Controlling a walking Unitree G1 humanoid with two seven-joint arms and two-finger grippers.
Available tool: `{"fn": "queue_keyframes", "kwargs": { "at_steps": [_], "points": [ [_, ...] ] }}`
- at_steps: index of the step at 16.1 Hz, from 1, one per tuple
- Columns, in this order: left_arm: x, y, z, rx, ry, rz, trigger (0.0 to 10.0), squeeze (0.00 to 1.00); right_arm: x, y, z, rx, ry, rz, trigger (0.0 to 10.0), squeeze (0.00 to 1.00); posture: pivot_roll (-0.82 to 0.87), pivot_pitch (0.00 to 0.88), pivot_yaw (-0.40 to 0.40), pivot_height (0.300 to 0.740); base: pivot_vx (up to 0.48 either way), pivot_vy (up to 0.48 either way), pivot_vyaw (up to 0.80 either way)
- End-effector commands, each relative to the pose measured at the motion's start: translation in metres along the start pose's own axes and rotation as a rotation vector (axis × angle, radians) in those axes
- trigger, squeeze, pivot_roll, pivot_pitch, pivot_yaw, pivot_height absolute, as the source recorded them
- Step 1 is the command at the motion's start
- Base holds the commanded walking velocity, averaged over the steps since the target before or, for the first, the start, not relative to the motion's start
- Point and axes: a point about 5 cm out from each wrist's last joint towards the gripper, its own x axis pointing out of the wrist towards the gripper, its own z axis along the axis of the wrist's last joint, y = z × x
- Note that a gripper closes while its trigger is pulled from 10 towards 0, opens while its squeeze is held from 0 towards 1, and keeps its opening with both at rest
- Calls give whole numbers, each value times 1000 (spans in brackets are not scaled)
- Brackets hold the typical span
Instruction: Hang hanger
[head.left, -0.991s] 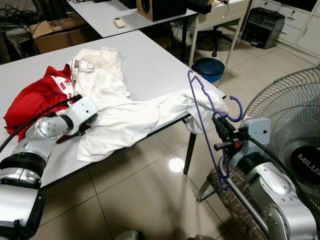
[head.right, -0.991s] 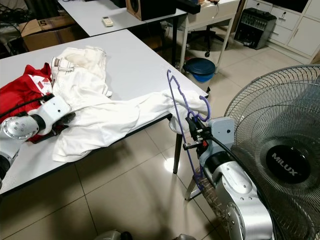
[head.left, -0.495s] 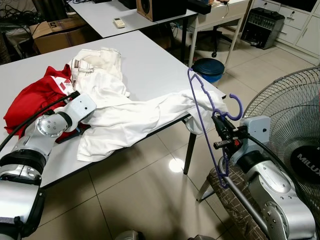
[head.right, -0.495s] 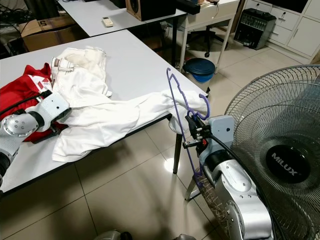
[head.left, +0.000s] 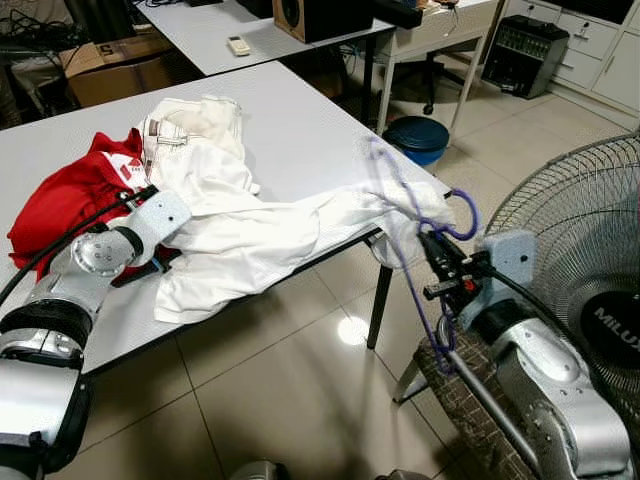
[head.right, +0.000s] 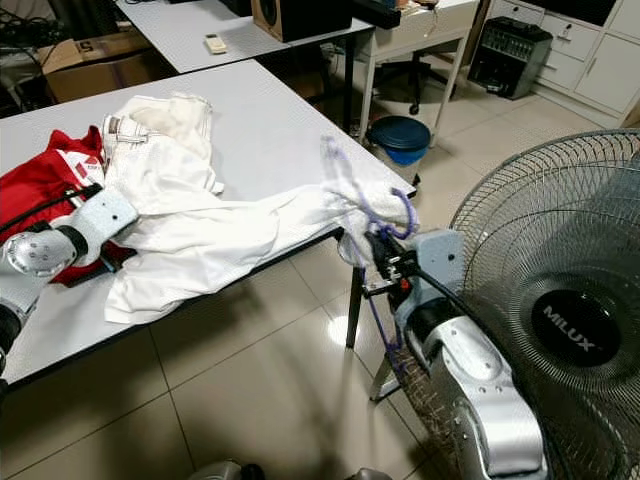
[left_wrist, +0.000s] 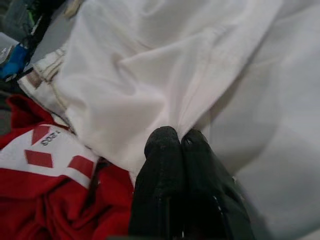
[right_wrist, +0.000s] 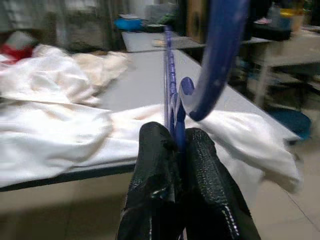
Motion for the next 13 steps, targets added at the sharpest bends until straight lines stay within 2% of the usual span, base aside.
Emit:
{"fn": "queue_keyframes", "kwargs": {
  "at_steps": [1, 2, 3, 6, 8, 13],
  "points": [
    [0, 12, 10, -43, -39, 38, 0, 0, -2, 8, 10, -3, -47, 85, 10000, 0, -161, 6, 67, 740, 0, 0, 0],
    [0, 23, 26, -134, -137, 59, 0, 0, -6, 16, 17, 11, -54, 237, 10000, 0, -159, 6, 66, 740, 0, 0, 0],
    [-1, 30, 39, -154, -205, 59, 0, 0, -8, 19, 20, 26, -49, 306, 10000, 0, -158, 5, 63, 740, 0, 0, 0],
    [-8, 50, 72, -117, -349, 35, 0, 0, -5, 29, 22, 3, 7, 456, 10000, 0, -146, 2, 48, 740, 0, 0, 0],
    [-16, 57, 87, -92, -411, -14, 0, 0, -2, 30, 21, -3, 27, 480, 10000, 0, -136, 1, 37, 740, 0, 0, 0],
    [-33, 62, 109, -72, -515, -98, 0, 0, 4, 30, 17, -1, 75, 508, 10000, 0, -115, 0, 20, 740, 0, 0, 0]
  ]
}}
